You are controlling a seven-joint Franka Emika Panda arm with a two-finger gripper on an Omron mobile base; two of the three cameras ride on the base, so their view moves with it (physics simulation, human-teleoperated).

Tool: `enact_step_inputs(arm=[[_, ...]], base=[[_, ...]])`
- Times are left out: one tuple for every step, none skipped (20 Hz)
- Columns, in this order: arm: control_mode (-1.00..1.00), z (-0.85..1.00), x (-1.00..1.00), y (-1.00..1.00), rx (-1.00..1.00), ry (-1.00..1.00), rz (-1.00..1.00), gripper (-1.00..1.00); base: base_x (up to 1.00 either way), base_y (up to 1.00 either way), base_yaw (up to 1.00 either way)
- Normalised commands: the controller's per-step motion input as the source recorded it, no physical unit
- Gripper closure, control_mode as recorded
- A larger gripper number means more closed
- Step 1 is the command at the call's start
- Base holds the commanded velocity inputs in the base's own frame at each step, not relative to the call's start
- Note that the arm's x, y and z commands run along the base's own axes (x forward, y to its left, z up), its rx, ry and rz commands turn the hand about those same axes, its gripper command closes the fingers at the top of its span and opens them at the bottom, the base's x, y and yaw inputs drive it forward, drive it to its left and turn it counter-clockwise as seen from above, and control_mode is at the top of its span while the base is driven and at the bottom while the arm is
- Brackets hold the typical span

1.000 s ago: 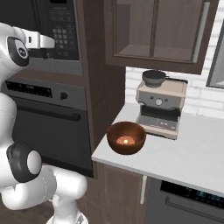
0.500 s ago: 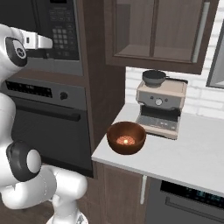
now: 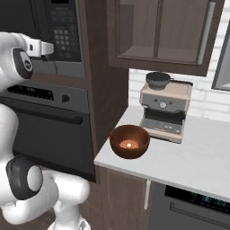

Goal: Open the microwave, place the bowl with waffle inside the microwave, then close the microwave door and turn it on.

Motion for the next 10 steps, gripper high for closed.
enact_step_inputs(arm=[[-1.00, 0.00, -0.41, 0.59, 0.01, -0.05, 0.21, 1.00], [-1.00, 0.00, -0.55, 0.64, 0.00, 0.00, 0.21, 1.00], [-1.00, 0.00, -0.72, 0.69, 0.00, 0.00, 0.23, 1.00], [-1.00, 0.00, -0.83, 0.66, -0.02, 0.01, 0.24, 1.00], [-1.00, 0.00, -0.97, 0.66, -0.09, 0.03, 0.27, 1.00], [-1.00, 0.00, -1.00, 0.70, -0.13, 0.03, 0.29, 1.00], [-1.00, 0.00, -1.00, 0.70, -0.16, 0.03, 0.29, 1.00], [-1.00, 0.00, -1.00, 0.71, -0.17, 0.01, 0.29, 1.00], [-1.00, 0.00, -1.00, 0.68, -0.16, 0.00, 0.28, 1.00], [-1.00, 0.00, -1.00, 0.70, -0.16, 0.00, 0.27, 1.00]], base=[[0.00, 0.00, 0.00], [0.00, 0.00, 0.00], [0.00, 0.00, 0.00], [0.00, 0.00, 0.00], [0.00, 0.00, 0.00], [0.00, 0.00, 0.00], [0.00, 0.00, 0.00], [0.00, 0.00, 0.00], [0.00, 0.00, 0.00], [0.00, 0.00, 0.00]])
